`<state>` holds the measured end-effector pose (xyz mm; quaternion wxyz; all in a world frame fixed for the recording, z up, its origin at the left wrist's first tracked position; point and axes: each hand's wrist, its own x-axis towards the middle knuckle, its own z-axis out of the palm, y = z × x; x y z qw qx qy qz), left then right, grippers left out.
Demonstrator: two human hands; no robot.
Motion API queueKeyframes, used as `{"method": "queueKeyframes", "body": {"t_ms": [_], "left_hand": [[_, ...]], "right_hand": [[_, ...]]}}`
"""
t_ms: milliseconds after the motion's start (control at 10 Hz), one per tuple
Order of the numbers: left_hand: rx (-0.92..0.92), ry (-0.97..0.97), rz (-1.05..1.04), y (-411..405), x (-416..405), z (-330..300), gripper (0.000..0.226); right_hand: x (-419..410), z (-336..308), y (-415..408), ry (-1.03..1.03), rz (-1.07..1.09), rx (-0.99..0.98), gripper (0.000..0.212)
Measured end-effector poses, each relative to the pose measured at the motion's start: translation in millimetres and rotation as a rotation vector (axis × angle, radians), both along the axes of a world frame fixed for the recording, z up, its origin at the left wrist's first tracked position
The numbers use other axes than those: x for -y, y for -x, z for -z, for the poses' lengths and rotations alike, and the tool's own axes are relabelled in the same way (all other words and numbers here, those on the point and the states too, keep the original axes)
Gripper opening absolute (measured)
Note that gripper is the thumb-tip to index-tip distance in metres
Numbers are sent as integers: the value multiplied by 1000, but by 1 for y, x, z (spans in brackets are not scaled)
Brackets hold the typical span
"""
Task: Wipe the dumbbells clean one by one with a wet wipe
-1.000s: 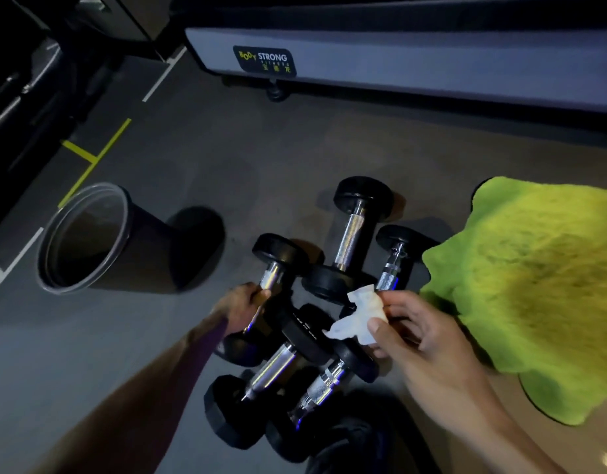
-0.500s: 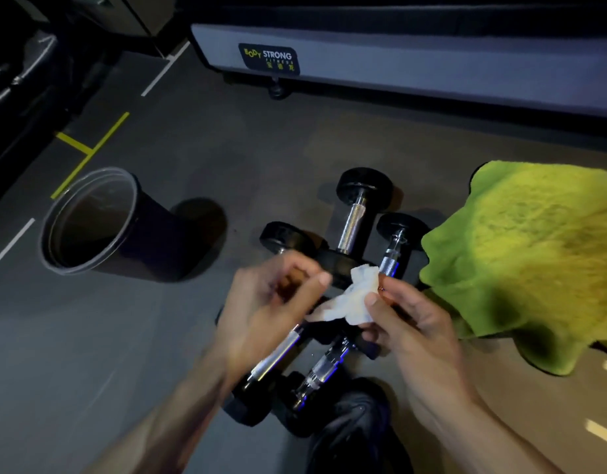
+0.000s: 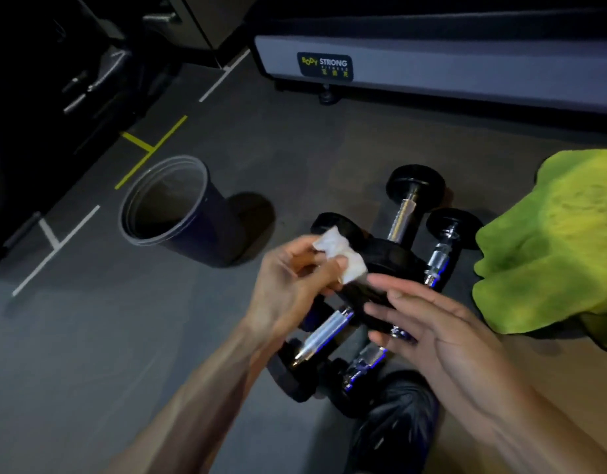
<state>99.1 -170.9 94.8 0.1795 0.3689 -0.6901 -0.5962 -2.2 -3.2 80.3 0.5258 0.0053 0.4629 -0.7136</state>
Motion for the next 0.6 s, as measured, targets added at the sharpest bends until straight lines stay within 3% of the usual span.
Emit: {"method": "queueKeyframes", "body": {"t_ms": [200,400,500,600], "left_hand": [[112,210,-409,-59,129,-13,17],[286,181,-662,-96,260,-47,6],[392,166,-617,-98,284,-45,45],[487,354,-428,-84,262,-33,33]], "right_hand": [[5,-6,-8,-42,8,47,35],[22,-19,-12,-28,-12,85,33],[23,-23,-7,-25,-12,90,35],[19,-30,6,-3,27,105,32]]}}
